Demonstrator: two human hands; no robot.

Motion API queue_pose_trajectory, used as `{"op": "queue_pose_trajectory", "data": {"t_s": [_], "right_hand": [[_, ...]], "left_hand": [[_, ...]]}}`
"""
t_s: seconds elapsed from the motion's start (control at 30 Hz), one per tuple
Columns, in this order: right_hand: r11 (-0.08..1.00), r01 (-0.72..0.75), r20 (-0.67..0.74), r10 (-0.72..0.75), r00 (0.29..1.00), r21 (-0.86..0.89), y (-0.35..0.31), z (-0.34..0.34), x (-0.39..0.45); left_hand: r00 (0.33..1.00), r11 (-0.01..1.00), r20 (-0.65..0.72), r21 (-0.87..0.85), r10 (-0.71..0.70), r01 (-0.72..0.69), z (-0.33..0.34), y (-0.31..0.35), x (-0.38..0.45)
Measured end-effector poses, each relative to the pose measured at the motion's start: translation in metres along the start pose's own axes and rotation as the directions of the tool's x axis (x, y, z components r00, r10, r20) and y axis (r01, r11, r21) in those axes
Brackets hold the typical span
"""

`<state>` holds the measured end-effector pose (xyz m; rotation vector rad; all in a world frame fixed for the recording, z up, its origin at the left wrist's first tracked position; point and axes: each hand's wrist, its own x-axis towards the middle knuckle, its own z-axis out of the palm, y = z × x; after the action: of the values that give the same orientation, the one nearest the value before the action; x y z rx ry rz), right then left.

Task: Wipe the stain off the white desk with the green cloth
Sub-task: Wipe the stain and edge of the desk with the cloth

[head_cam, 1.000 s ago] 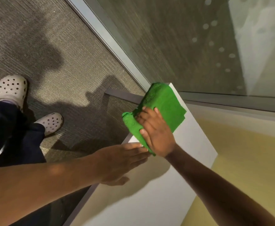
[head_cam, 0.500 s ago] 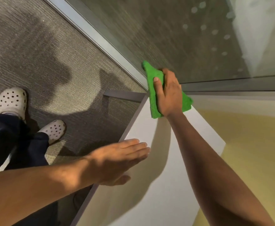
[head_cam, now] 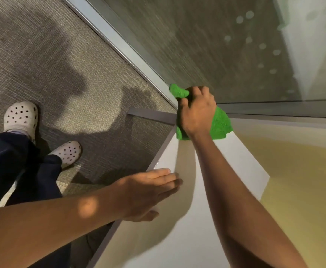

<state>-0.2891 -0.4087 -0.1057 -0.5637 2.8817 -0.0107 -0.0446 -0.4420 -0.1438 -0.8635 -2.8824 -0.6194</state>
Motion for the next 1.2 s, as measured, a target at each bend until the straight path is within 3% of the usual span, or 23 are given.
{"op": "queue_pose_trajectory", "data": {"t_s": [0.1, 0.2, 0.33, 0.47, 0.57, 0.67, 0.73, 0.93, 1.07, 1.2], "right_hand": [[0.989, 0.133, -0.012, -0.133, 0.991, 0.069, 0.005, 0.003, -0.034], [0.964, 0.247, 0.067, -0.254, 0.965, 0.099, 0.015, 0.009, -0.070], [0.913, 0.407, 0.160, -0.407, 0.899, 0.036, 0.028, 0.011, -0.096], [0.855, 0.511, 0.180, -0.490, 0.853, -0.093, 0.036, -0.001, -0.061], [0.891, 0.441, 0.104, -0.431, 0.896, -0.106, 0.039, -0.011, -0.014], [0.986, 0.148, 0.089, -0.155, 0.984, 0.076, 0.036, -0.013, 0.017], [0.995, 0.013, 0.055, -0.019, 0.998, 0.103, 0.041, -0.007, 0.018], [0.986, -0.057, -0.130, 0.077, 0.989, 0.155, 0.079, 0.002, -0.022], [0.977, -0.125, -0.148, 0.151, 0.977, 0.175, 0.073, 0.016, -0.045], [0.996, 0.055, -0.077, -0.049, 0.996, 0.076, 0.066, 0.025, -0.086]], "left_hand": [[1.000, 0.999, -0.004, -0.038, -0.002, 0.002, 0.000, -0.001, 0.003], [1.000, 0.997, -0.001, -0.081, 0.005, -0.005, 0.001, -0.002, 0.004], [1.000, 0.992, -0.012, -0.124, 0.002, -0.004, -0.001, -0.004, 0.005], [1.000, 0.996, 0.001, -0.087, 0.001, -0.001, 0.000, -0.001, 0.003], [1.000, 0.999, 0.002, -0.046, 0.000, 0.000, 0.003, 0.000, 0.002], [1.000, 0.999, 0.022, -0.036, 0.020, -0.019, 0.005, -0.001, 0.001], [1.000, 0.999, 0.029, -0.046, 0.013, -0.011, 0.003, -0.001, 0.001], [0.999, 0.995, 0.050, -0.103, -0.001, 0.006, -0.005, -0.001, 0.001], [0.998, 0.987, 0.069, -0.159, 0.000, 0.011, -0.002, -0.001, 0.001], [0.991, 0.971, 0.099, -0.230, 0.091, -0.066, 0.000, -0.007, 0.003]]}}
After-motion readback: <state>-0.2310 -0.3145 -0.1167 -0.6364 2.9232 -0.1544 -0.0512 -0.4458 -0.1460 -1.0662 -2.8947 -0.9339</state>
